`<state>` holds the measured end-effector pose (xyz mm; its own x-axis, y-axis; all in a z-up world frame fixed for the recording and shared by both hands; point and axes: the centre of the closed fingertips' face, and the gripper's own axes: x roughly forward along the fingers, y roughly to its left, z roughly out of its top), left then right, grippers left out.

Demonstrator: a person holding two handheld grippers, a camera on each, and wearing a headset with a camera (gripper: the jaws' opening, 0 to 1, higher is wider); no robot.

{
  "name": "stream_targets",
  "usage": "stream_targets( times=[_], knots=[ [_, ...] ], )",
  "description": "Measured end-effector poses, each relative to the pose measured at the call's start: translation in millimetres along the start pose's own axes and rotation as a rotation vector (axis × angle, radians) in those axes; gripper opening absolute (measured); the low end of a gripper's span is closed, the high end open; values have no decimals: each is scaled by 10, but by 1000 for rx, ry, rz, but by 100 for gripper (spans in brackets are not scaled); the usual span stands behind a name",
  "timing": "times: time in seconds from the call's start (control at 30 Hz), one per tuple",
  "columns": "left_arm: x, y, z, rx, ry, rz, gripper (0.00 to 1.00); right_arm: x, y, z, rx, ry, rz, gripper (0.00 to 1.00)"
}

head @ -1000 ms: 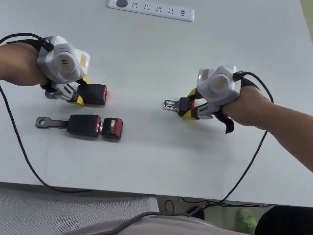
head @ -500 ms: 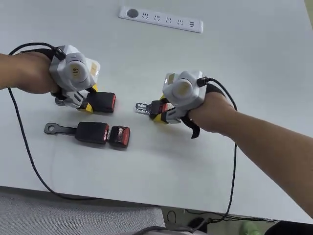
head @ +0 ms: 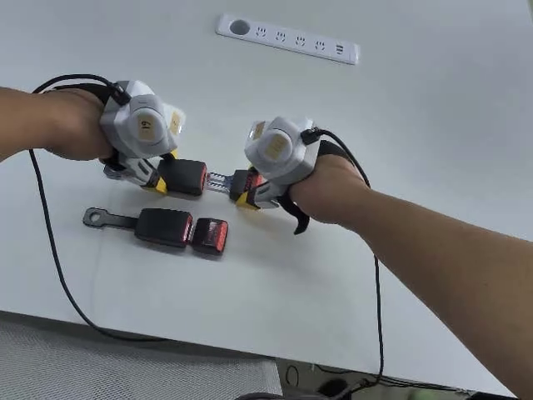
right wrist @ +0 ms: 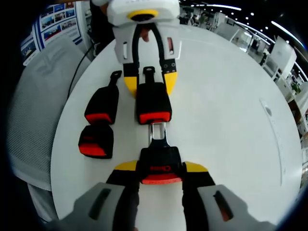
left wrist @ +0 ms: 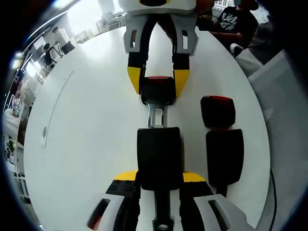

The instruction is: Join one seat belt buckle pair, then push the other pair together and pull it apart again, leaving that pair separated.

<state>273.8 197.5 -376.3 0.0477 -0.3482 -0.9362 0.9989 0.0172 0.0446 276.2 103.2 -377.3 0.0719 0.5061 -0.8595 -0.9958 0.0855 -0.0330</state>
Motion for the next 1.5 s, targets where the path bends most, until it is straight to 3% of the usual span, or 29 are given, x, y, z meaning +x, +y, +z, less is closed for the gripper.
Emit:
stream_targets(
  times=[0.07,0.23,0.53,0.87,1.17,1.2,1.27,1.5],
  knots=[
    [-2,-2,1,-5,-3,4,31,-22,12,1,-5,22,-2,33],
    [-5,-11,10,-6,-3,8,31,-51,21,-13,-9,17,-9,33],
    [-3,-20,8,-4,7,5,31,-64,91,91,-21,-29,-32,33],
    [-11,-33,13,10,-29,5,31,-58,130,175,-26,-82,-22,32],
    [-23,-38,15,-7,-48,7,30,-23,121,261,-21,-92,-17,31],
    [-24,-39,14,-6,-50,6,30,-9,132,304,-11,-114,-11,31],
    [-22,-41,22,8,-50,2,30,33,142,364,-10,-107,-11,31],
    [-11,-21,16,6,-35,-2,30,42,135,349,-16,-106,-11,31]
  ],
)
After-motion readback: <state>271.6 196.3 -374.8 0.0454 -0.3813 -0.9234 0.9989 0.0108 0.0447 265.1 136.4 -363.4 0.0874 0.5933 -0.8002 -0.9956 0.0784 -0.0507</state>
